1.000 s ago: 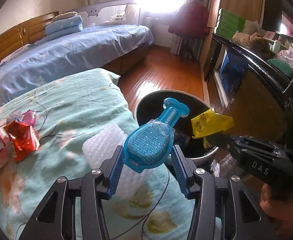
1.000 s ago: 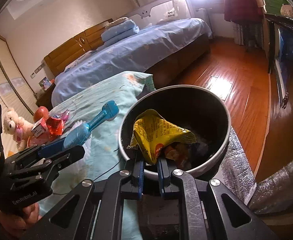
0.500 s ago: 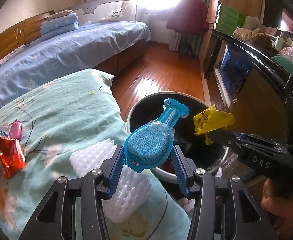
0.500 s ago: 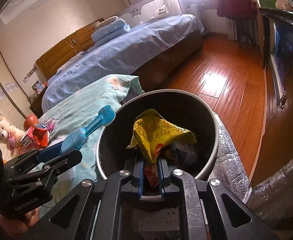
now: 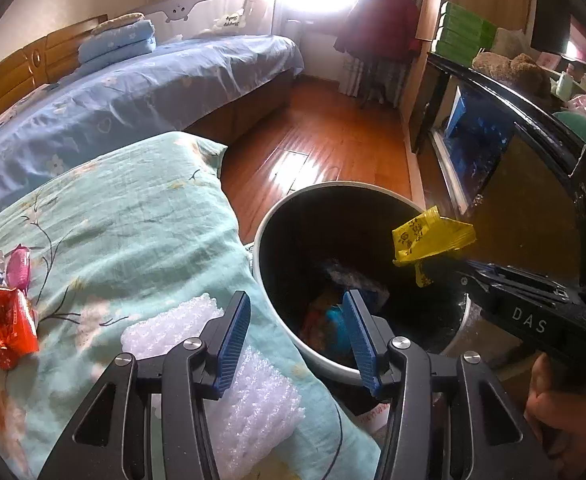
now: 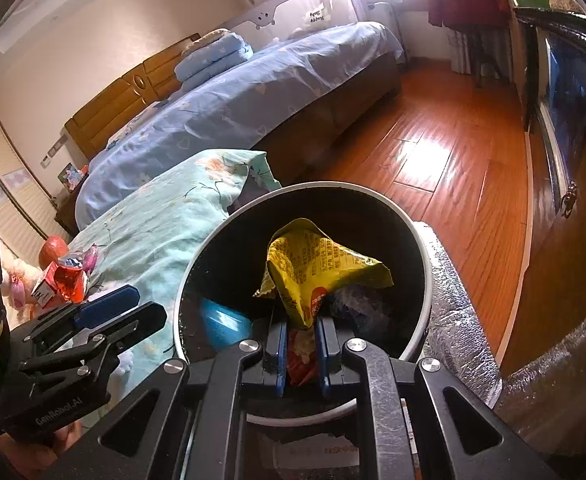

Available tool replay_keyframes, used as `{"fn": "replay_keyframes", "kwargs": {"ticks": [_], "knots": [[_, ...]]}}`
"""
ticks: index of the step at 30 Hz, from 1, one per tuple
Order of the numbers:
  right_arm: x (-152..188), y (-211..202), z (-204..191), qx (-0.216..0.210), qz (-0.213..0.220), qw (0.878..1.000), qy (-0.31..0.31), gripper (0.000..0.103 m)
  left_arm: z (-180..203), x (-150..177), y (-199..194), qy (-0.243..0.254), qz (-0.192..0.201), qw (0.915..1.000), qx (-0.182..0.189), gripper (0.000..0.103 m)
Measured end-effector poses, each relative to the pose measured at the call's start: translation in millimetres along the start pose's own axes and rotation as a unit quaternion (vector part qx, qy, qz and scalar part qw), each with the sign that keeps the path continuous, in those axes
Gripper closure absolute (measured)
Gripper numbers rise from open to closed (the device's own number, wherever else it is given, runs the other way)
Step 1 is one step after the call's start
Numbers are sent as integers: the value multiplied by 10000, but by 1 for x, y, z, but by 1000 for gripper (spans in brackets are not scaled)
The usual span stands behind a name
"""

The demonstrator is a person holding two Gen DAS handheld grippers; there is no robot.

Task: Collect trash
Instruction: 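Open the left tool to drop the blue brush into the bin, then open the right tool to drop the yellow wrapper into the bin, then grasp the white foam net with the left tool while the right tool grasps the red snack bag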

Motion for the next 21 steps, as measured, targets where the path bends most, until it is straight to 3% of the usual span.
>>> {"fn": "replay_keyframes", "kwargs": {"ticks": [2, 4, 6, 11, 21], "knots": [[-1, 1, 2, -14, -21, 10000, 51, 82, -3, 2, -2, -22, -13, 10000, -1, 55], [0, 1, 3, -46, -20, 9999, 123, 61, -7, 5, -6, -56, -2, 10000, 0, 52], [0, -1, 2, -63, 2, 9999, 149, 54, -14, 13, -13, -132, 11, 9999, 4, 50], [7, -8, -14, -185, 55, 9998, 96, 48, -34, 30, -35, -390, 70, 9992, 53, 50], [27, -16, -70, -582, 54, 9982, -162, 46, -93, 71, -95, -883, 312, 9953, -258, 44]]}}
Point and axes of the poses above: each gripper's, at about its wrist camera, not at the fingertips, and y roughly the way its jaws point, z to its right, x to its underside, the point moved 7 cm from there along y, roughly the way its jaws point, and after that the axes turned 1 degree about z, right-handed, at the moved point
